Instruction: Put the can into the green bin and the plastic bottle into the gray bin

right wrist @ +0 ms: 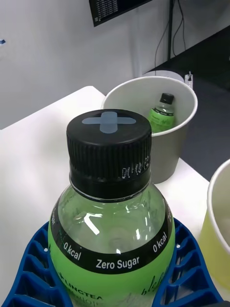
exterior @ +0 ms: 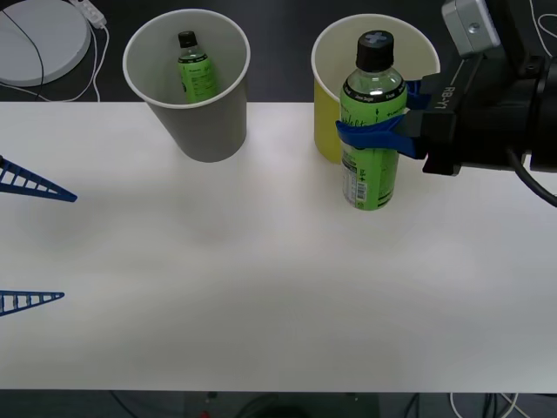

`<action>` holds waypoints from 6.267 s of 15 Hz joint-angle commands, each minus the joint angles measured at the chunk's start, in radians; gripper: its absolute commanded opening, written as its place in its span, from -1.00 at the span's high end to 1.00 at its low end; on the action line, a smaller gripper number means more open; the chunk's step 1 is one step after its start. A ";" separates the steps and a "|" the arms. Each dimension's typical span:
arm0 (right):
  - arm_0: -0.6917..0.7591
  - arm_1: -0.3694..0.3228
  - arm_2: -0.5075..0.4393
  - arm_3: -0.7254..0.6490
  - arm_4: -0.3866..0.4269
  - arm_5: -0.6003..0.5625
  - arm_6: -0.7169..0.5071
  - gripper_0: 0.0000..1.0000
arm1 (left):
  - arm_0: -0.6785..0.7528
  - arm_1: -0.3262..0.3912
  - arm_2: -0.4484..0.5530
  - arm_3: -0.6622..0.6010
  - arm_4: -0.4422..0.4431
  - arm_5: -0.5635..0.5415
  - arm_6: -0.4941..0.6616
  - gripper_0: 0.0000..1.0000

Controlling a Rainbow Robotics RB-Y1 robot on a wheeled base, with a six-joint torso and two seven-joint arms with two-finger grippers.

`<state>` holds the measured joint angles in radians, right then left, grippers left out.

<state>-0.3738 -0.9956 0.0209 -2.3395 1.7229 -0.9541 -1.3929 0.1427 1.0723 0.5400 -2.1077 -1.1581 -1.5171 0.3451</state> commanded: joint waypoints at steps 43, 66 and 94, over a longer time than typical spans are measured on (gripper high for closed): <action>-1.090 0.727 0.324 1.088 0.635 -0.505 -0.287 1.00 | 0.000 0.000 0.000 0.000 0.000 0.000 0.000 -1.00; -1.334 0.928 0.324 1.600 0.756 -0.253 -0.287 1.00 | 0.000 0.000 0.000 0.000 0.000 0.000 0.000 -1.00; -1.268 0.867 0.313 1.514 0.665 -0.229 -0.178 -1.00 | 0.000 0.000 0.000 0.000 0.000 0.000 0.000 -1.00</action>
<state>-1.6489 -0.1240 0.3344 -0.8105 2.3899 -1.1767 -1.5744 0.1427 1.0723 0.5400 -2.1077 -1.1581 -1.5171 0.3451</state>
